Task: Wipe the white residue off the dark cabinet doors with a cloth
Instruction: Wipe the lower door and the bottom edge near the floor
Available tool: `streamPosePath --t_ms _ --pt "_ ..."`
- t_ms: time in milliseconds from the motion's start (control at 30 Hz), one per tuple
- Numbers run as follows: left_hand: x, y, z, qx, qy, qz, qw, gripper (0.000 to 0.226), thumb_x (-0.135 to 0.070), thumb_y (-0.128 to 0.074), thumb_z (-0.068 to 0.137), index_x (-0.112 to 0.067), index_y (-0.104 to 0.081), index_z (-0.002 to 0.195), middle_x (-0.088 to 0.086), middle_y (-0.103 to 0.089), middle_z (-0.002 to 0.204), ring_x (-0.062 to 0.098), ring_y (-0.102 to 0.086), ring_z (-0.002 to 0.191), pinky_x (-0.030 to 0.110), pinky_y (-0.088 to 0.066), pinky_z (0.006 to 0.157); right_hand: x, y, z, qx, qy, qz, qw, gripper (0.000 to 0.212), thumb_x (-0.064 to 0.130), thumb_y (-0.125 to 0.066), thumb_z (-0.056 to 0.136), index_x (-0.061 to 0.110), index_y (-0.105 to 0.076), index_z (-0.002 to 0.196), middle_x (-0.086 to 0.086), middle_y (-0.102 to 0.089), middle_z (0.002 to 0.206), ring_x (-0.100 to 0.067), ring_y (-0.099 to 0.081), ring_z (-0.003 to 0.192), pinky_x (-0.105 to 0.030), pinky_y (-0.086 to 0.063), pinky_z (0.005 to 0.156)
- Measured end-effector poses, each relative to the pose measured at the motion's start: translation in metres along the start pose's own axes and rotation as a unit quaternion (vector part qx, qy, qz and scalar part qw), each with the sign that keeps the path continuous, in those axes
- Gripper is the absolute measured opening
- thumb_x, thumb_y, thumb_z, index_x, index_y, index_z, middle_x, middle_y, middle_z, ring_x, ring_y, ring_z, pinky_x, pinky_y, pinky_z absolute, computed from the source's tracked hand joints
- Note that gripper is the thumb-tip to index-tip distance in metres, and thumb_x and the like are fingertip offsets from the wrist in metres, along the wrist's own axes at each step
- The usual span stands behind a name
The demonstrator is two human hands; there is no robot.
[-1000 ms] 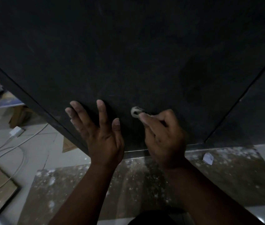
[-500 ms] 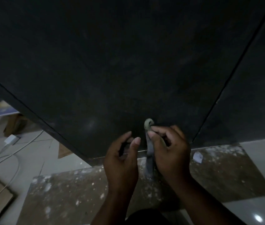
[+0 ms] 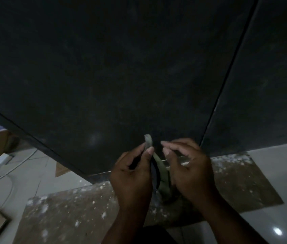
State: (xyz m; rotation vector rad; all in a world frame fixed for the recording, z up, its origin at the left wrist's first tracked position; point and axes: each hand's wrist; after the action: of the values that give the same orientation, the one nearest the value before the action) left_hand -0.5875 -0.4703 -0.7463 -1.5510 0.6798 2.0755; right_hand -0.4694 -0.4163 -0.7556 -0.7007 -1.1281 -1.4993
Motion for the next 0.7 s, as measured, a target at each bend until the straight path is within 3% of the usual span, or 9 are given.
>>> streamPosePath --t_ms 100,200,333,467,633,700 --pt "0.006 0.001 0.025 -0.086 -0.106 0.080 0.987 0.020 -0.016 -0.085 0.085 -0.027 -0.082 0.101 -0.015 -0.072 0.087 -0.003 -0.069 0.082 0.007 -0.050 0.074 -0.019 0.019 0.024 -0.123 0.040 -0.105 0.986 0.021 0.020 -0.072 0.095 0.021 -0.076 0.116 0.008 -0.059 0.115 -0.012 -0.061 0.108 -0.014 -0.047 0.092" --pt "0.025 -0.001 0.042 -0.092 -0.200 0.165 0.962 0.010 -0.005 -0.085 0.084 -0.008 -0.082 0.093 0.000 -0.071 0.084 0.006 -0.064 0.073 0.006 -0.044 0.075 -0.040 0.029 0.044 -0.190 0.076 -0.161 0.966 0.025 0.022 -0.068 0.099 0.015 -0.071 0.123 -0.004 -0.053 0.128 -0.026 -0.056 0.117 -0.020 -0.046 0.098" --pt "0.057 -0.007 0.031 -0.019 -0.216 0.235 0.948 0.007 -0.002 -0.082 0.085 -0.006 -0.081 0.091 0.005 -0.069 0.082 0.014 -0.062 0.072 0.007 -0.044 0.075 -0.068 0.017 0.044 -0.186 0.139 -0.246 0.941 0.045 0.022 -0.073 0.096 0.010 -0.060 0.137 -0.019 -0.044 0.145 -0.035 -0.040 0.136 -0.039 -0.043 0.110" --pt "0.071 -0.012 0.022 0.030 -0.186 0.249 0.950 0.011 0.002 -0.085 0.080 -0.006 -0.082 0.087 0.005 -0.067 0.075 0.021 -0.065 0.068 0.016 -0.048 0.069 -0.093 0.012 0.047 -0.165 0.191 -0.310 0.917 0.062 0.032 -0.072 0.096 0.016 -0.040 0.146 -0.013 -0.026 0.155 -0.039 -0.027 0.144 -0.058 -0.036 0.116" --pt "0.062 -0.015 0.027 0.000 -0.224 0.233 0.946 0.008 -0.002 -0.083 0.084 -0.005 -0.081 0.090 0.005 -0.072 0.086 0.009 -0.063 0.079 0.002 -0.041 0.082 -0.103 0.015 0.076 -0.188 0.258 -0.306 0.897 0.062 0.038 -0.069 0.095 0.014 -0.037 0.142 -0.011 -0.024 0.158 -0.042 -0.020 0.147 -0.071 -0.030 0.112" --pt "0.059 -0.017 0.030 -0.019 -0.251 0.224 0.941 0.005 -0.005 -0.082 0.087 -0.005 -0.081 0.092 0.004 -0.072 0.089 0.008 -0.063 0.080 0.004 -0.042 0.083 -0.111 0.014 0.078 -0.175 0.251 -0.317 0.897 0.064 0.044 -0.059 0.099 0.015 -0.029 0.148 0.003 -0.001 0.171 -0.031 0.000 0.158 -0.068 -0.019 0.120"
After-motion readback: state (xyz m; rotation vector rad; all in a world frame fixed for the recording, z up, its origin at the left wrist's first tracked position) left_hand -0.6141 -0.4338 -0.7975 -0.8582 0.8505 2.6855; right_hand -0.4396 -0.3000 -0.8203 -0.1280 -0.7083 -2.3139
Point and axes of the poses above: each hand's wrist, its own z-axis towards the middle knuckle, its own y-axis out of the back of the hand, x = y × z
